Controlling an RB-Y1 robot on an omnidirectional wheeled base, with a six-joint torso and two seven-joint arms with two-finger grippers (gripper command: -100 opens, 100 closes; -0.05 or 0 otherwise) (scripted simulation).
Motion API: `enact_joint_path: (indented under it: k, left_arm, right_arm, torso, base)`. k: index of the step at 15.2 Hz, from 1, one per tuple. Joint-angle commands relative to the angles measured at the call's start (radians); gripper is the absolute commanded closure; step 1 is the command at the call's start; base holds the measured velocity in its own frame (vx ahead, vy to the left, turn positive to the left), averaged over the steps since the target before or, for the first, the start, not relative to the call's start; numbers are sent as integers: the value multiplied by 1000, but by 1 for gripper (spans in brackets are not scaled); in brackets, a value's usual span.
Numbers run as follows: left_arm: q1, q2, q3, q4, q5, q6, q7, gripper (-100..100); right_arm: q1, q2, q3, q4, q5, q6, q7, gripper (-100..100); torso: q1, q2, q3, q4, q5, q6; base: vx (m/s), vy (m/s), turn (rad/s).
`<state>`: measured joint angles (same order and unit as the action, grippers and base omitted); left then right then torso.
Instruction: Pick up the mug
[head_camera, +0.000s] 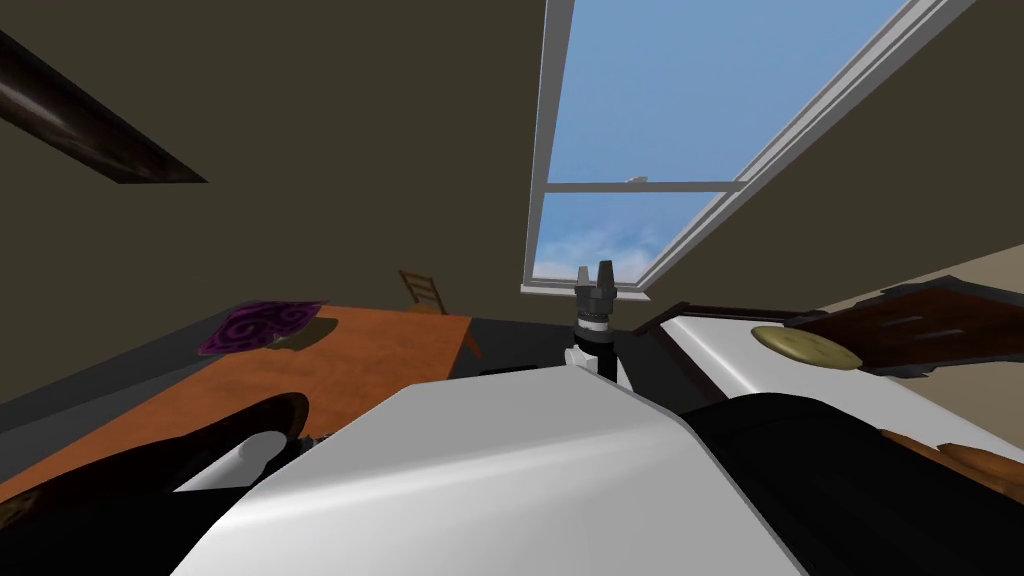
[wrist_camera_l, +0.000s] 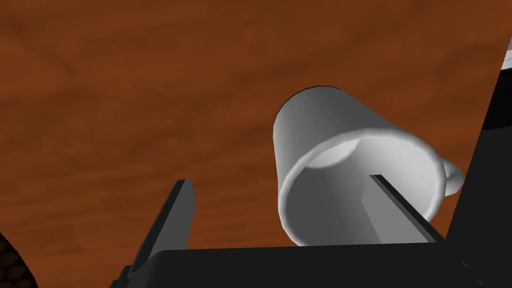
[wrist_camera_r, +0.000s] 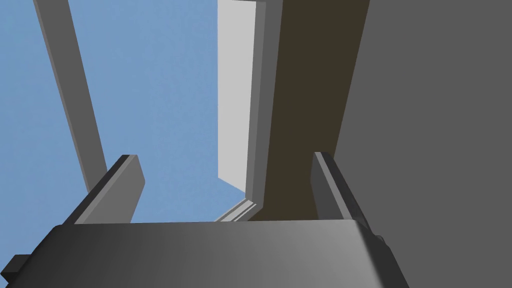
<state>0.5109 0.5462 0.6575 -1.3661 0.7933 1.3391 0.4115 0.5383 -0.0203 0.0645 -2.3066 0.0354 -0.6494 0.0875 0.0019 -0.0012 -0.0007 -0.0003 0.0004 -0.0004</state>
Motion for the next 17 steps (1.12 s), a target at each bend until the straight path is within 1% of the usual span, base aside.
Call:
enact_joint_path:
  k: [1, 2, 3, 4, 7, 8, 9, 13, 14, 16, 17]
  left_arm:
    - [1, 3, 10, 25, 18, 37, 5, -100]
    - [3, 3, 13, 32, 23, 47, 6, -100]
    - [3, 2, 9, 20, 15, 29, 3, -100]
    - [-12, -13, -6, 53, 2, 1, -5, -100]
    - [-27, -29, -20, 84, -13, -31, -15, -100]
    - [-22, -21, -14, 71, -7, -14, -9, -100]
    - [-24, -23, -16, 74, -9, -19, -10, 100]
    - [-23, -24, -17, 73, -8, -17, -11, 100]
    - [-6, -7, 0, 41, 8, 14, -1, 100]
    - [3, 2, 9, 22, 17, 34, 4, 100]
    - [-7, -6, 0, 43, 8, 13, -3, 100]
  right_arm:
    - [0, 0, 0, 0, 0, 0, 0, 0]
    - [0, 0, 0, 0, 0, 0, 0, 0]
    - [0, 0, 0, 0, 0, 0, 0, 0]
    - [0, 0, 0, 0, 0, 0, 0, 0]
    - [0, 0, 0, 0, 0, 0, 0, 0]
    - [0, 0, 0, 0, 0, 0, 0, 0]
    - [0, 0, 0, 0, 0, 0, 0, 0]
    - [0, 0, 0, 0, 0, 0, 0, 0]
    - [0, 0, 0, 0, 0, 0, 0, 0]
    - [0, 0, 0, 0, 0, 0, 0, 0]
    - [0, 0, 0, 0, 0, 0, 0, 0]
  torso:
    - [0, 0, 0, 0, 0, 0]
    - [0, 0, 0, 0, 0, 0]
    - [0, 0, 0, 0, 0, 0]
    - [-1, 0, 0, 0, 0, 0]
    - [-2, 1, 1, 0, 0, 0]
    - [-2, 1, 1, 0, 0, 0]
    - [-2, 1, 1, 0, 0, 0]
    - [0, 1, 1, 1, 0, 0]
    - [0, 1, 1, 0, 0, 0]
    - [-1, 1, 1, 1, -1, 0]
    - [-2, 1, 1, 0, -1, -1]
  base:
    - [16, 43, -77]
    - [12, 39, -78]
    - [6, 23, -30]
    - [2, 22, 5]
    - [-1, 23, 4]
    - [0, 12, -1]
    - [0, 0, 0]
    - [0, 0, 0]
    - [-1, -18, -7]
    - [-1, -26, -4]
    - [1, -14, 2]
